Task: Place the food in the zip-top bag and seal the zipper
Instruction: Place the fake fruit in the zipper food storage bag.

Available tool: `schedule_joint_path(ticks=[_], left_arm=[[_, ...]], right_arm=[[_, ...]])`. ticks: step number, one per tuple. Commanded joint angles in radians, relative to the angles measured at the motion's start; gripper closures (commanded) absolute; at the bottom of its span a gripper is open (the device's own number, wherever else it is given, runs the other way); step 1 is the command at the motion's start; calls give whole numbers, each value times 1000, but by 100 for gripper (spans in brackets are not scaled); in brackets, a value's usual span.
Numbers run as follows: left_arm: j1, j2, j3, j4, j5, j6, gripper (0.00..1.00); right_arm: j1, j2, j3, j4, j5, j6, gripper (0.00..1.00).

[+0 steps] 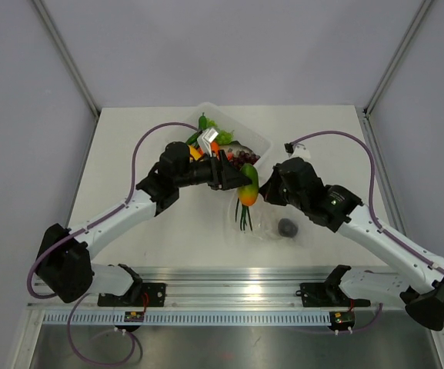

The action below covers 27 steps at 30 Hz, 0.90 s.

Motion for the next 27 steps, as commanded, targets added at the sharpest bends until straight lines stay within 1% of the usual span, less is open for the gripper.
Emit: schedule_joint_path(ticks=[1,8,13,20,25,27], left_arm=[[-44,25,-6,129,9,-48,100],[-62,68,-45,135,-1,-73,100],[-64,44,-64,129,-12,-71,100],[-64,-48,-88,31,-65,-39,100],[-65,-27,-55,-41,-52,-22,100],[-65,5,-46,-51,-32,-20,100]], right_arm=[[5,-35,30,16,1,19,100],[7,-61,41,15,17,27,100],[7,-69,41,18,41,30,100],[5,-52,41,27,49,41,100],[5,-42,53,45,43,39,100],[5,-35,63,56,35,33,100]])
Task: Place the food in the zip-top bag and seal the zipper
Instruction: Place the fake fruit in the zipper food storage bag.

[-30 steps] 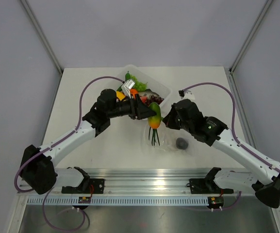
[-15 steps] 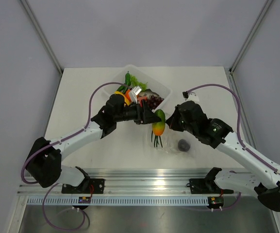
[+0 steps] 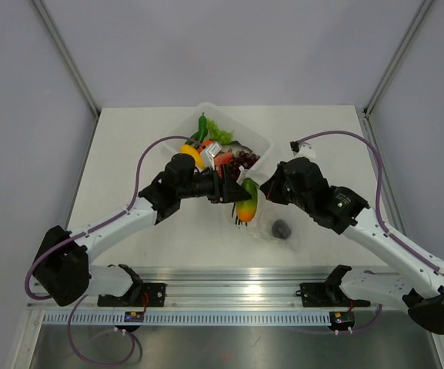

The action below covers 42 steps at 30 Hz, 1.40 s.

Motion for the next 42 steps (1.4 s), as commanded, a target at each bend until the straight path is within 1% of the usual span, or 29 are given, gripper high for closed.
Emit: schedule_joint_path(ticks=[1,10,11,12,13,14,16,17,18,19,24,30,31,33,34,35,36,39,41,42], left_arm=[[-7,33,45,-16,11,20,100],[-47,169,94,53,23,-15,99],[-48,192,121,34,31,-13,88],[-51,197,131,18,35,3,56],[-53,197,139,-18,29,16,46],[-59,180,145,-36,22,31,30],[-61,157,157,-77,3,75,17],[-61,143,163,-122,-3,89,14],[-62,119,177,-133,-8,118,6],[-62,105,180,-194,-14,132,4],[-62,8,188,-334,-37,224,3],[-62,-143,191,-547,-133,335,3],[-61,-174,194,-594,-185,348,2],[-59,-203,200,-630,-251,387,1],[-58,-214,203,-662,-330,401,1],[-53,-225,212,-674,-371,413,1],[-50,-226,220,-691,-442,430,1],[-29,-205,278,-731,-514,488,1],[11,-173,333,-783,-497,529,1],[28,-126,397,-802,-495,563,1]], right_arm=[[5,11,58,74,9,6,100],[11,69,88,130,-54,18,100],[11,71,88,132,-53,18,100],[13,69,86,130,-51,20,100],[13,66,85,129,-43,20,100],[13,60,85,121,-39,20,100],[13,52,81,115,-27,18,100],[13,46,77,109,-20,18,100],[13,45,75,106,-17,18,100],[13,44,74,103,-13,18,100],[13,43,74,94,-3,15,100],[14,51,75,91,-3,6,100],[13,51,72,91,-6,8,100],[13,49,68,92,-8,8,100],[13,49,60,94,-13,8,100],[13,45,57,101,-14,11,100],[13,44,55,101,-14,11,100],[13,44,55,100,-23,-5,100],[13,43,65,77,-20,-18,100],[14,40,63,71,-16,-23,100]])
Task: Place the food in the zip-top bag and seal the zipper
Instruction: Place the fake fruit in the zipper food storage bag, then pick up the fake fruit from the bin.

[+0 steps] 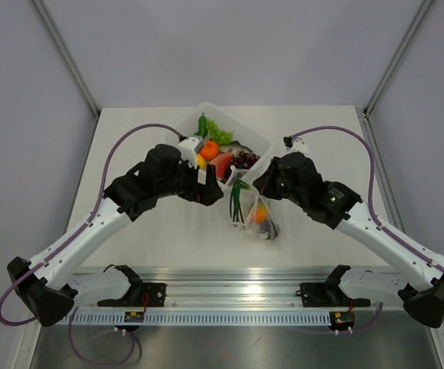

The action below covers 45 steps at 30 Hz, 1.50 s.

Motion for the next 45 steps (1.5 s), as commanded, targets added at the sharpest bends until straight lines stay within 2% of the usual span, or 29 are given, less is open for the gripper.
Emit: schedule_joint_path(ticks=[1,4,8,15,21,29,31,34,45], left_arm=[[55,81,162,-83,-92,128,1],[142,186,278,-106,-135,148,3],[205,347,404,-120,-201,172,8],[231,680,673,-142,-281,250,9],[258,917,851,-120,-247,246,11],[261,1109,949,-85,-238,243,13],[261,1146,969,-84,-255,250,10],[261,1183,975,-77,-282,254,3],[265,1252,980,-44,-298,254,4]], right_arm=[[11,-25,25,5,31,-25,100],[11,-47,20,-15,44,-33,100],[11,-53,20,-27,45,-42,100],[9,-58,14,-30,44,-51,100],[12,-35,14,-27,47,-70,100],[11,-15,-3,0,13,-53,100],[11,-9,-8,0,8,-47,100],[11,-4,-11,-1,2,-45,100],[11,2,-14,-6,10,-45,100]])
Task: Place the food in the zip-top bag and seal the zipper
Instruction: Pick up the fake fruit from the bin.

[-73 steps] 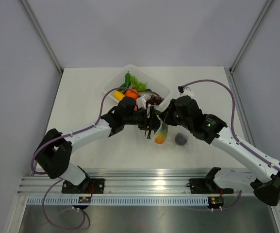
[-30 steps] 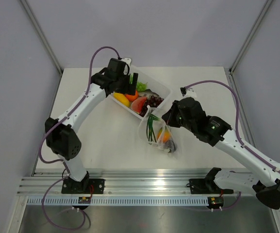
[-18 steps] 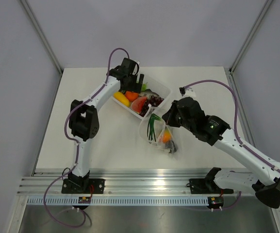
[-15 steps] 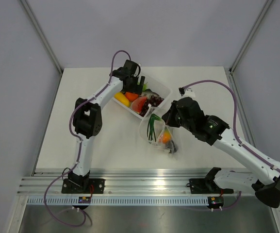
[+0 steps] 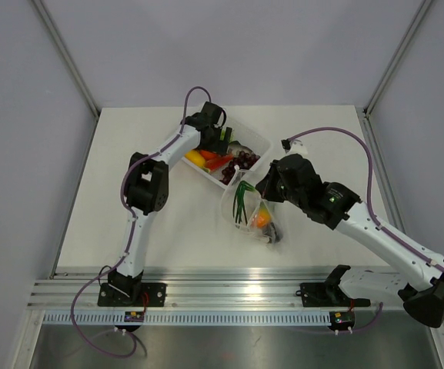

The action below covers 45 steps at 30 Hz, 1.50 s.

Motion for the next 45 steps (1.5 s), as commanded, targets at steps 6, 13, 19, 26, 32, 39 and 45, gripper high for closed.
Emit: schedule_joint_path(ticks=[6,13,19,26,32,39,45], left_arm=[[6,23,41,42,-26,12,5],[6,-64,-25,50,-17,17,25],[2,-241,-193,139,-16,6,46],[-3,-378,-263,133,-2,12,50],[-20,-509,-309,101,76,6,55],[-69,-759,-490,99,170,-45,57],[-139,-991,-649,74,276,-111,57]], right_arm=[[9,14,0,34,4,-2,100],[9,20,9,30,10,-2,100],[9,28,13,30,16,1,100],[9,23,22,24,29,0,100],[9,34,34,17,45,-6,100],[9,59,46,23,55,-16,100],[9,65,43,26,53,-8,100]])
